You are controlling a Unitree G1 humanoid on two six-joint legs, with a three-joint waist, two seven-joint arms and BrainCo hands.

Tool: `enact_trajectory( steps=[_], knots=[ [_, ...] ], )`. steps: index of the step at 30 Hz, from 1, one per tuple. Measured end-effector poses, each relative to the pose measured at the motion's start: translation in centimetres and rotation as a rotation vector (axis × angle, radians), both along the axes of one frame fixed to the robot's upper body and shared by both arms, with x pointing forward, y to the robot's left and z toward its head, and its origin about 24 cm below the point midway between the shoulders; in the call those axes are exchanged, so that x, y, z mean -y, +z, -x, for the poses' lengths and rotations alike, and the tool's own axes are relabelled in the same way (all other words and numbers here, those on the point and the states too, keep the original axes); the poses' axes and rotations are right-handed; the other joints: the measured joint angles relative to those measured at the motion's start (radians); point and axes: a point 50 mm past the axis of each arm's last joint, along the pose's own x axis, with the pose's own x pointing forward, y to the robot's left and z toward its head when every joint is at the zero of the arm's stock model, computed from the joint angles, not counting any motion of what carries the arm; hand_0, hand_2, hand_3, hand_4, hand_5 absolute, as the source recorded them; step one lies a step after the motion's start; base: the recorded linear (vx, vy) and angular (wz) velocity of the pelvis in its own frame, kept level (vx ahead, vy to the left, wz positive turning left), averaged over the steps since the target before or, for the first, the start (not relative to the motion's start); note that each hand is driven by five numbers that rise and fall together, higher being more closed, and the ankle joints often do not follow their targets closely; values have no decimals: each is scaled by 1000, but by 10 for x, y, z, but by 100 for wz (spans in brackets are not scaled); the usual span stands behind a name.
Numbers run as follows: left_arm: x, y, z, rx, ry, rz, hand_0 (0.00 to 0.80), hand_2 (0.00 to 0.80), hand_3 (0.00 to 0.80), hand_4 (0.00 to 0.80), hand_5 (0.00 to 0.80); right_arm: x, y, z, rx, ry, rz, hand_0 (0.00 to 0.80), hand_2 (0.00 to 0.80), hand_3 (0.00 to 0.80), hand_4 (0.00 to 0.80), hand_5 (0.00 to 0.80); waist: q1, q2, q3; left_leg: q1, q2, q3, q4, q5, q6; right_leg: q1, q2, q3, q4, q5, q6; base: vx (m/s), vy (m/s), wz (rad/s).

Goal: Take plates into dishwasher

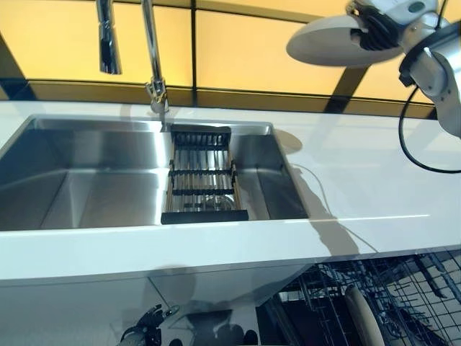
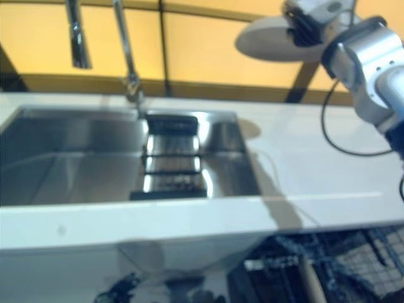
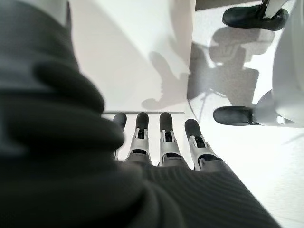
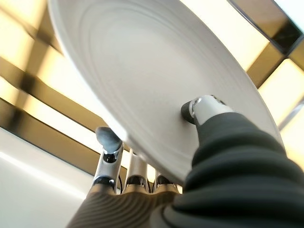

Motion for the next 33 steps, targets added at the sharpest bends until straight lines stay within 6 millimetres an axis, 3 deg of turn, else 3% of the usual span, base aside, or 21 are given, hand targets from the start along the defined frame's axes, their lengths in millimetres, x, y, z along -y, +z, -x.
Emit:
enact_trajectory(
  steps=[3, 9, 15, 24, 29, 33],
  knots=[
    [1, -1, 3, -12, -18, 1, 0, 0, 0, 0, 0, 32, -17, 3, -52, -55, -143, 800, 800, 800, 800, 800, -20, 10, -10, 13, 3, 19, 0, -9, 4, 3, 5, 19, 0, 4, -3, 26, -22, -23],
    [5, -4, 8, -34, -20, 20, 0, 0, 0, 0, 0, 96, -45, 20, -116, -244, -263, 800, 800, 800, 800, 800, -61, 26, -19, 26, 9, 54, 0, -13, 0, -3, 15, 52, 0, 8, -3, 3, -25, -16],
    [4, -7, 17, -71, -46, 14, 0, 0, 0, 0, 0, 143, -64, 47, -108, -364, -393, 800, 800, 800, 800, 800, -105, 33, -21, 34, 12, 85, -1, -23, -2, -10, 22, 80, 0, 9, -3, 3, -15, -15],
    [1, -9, 27, -109, -56, -1, 0, 0, 0, 0, 0, 179, -94, 80, -154, -472, -464, 800, 800, 800, 800, 800, -162, 45, -13, 46, 13, 124, -4, -37, -3, -20, 31, 118, 0, 10, -1, 1, -6, -13],
    [1, -9, 26, -112, -61, 7, 0, 0, 0, 0, 0, 191, -110, 95, -195, -524, -488, 800, 800, 800, 800, 800, -195, 46, 2, 45, 10, 144, -4, -41, -1, -30, 31, 137, 0, 13, 2, -36, -13, -11],
    [4, -10, 25, -120, -64, 23, 0, 0, 0, 0, 0, 189, -126, 95, -250, -519, -528, 800, 800, 800, 800, 800, -217, 49, 16, 51, 9, 173, -4, -47, -1, -39, 33, 160, 0, 17, 6, -7, -3, -20]
  ],
)
